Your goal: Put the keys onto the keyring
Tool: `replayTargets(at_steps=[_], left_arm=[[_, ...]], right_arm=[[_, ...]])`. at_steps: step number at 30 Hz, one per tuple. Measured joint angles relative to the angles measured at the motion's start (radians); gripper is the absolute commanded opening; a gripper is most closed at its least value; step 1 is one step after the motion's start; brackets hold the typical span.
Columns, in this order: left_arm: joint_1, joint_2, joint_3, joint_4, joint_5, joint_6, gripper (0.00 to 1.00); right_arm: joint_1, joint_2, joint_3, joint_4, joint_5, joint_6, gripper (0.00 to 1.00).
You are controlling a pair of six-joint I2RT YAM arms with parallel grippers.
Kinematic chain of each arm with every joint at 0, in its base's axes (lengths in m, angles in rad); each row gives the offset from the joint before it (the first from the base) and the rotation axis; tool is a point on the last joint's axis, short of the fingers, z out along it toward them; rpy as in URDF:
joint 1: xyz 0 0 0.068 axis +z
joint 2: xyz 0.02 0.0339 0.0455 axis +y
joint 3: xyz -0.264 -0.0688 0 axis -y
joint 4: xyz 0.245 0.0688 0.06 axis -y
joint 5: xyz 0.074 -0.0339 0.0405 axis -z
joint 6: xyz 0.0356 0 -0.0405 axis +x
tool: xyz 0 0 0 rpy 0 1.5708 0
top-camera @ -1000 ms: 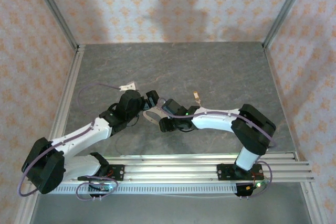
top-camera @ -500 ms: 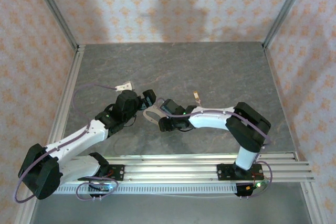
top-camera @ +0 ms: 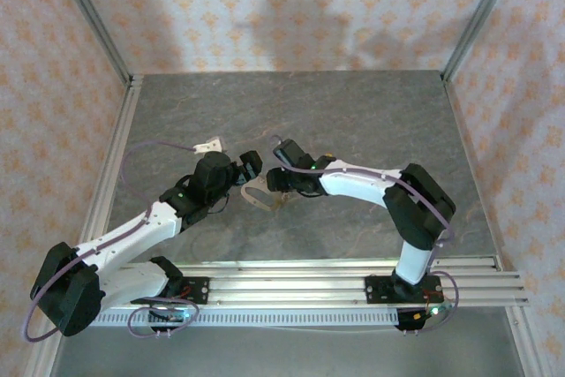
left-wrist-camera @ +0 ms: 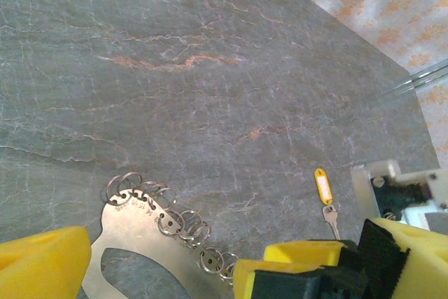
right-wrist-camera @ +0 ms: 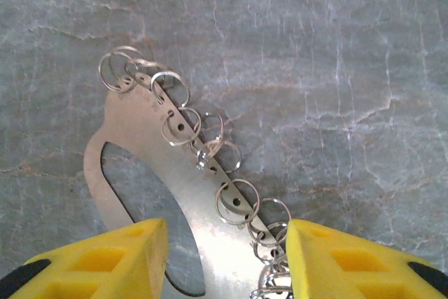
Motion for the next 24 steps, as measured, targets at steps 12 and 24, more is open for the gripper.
replayTargets(at_steps=[12, 24], left_arm=[[0.0, 0.014, 0.0, 0.0, 0.003, 0.0, 1.0], [0.0, 0.024, 0.0, 0.001, 0.004, 0.0, 1.0]], right_arm=[[0.0, -0.064, -0.166, 0.011, -0.015, 0.013, 0.47], [0.001, -0.063, -0.214, 0.075, -0.059, 0.058, 0.45]])
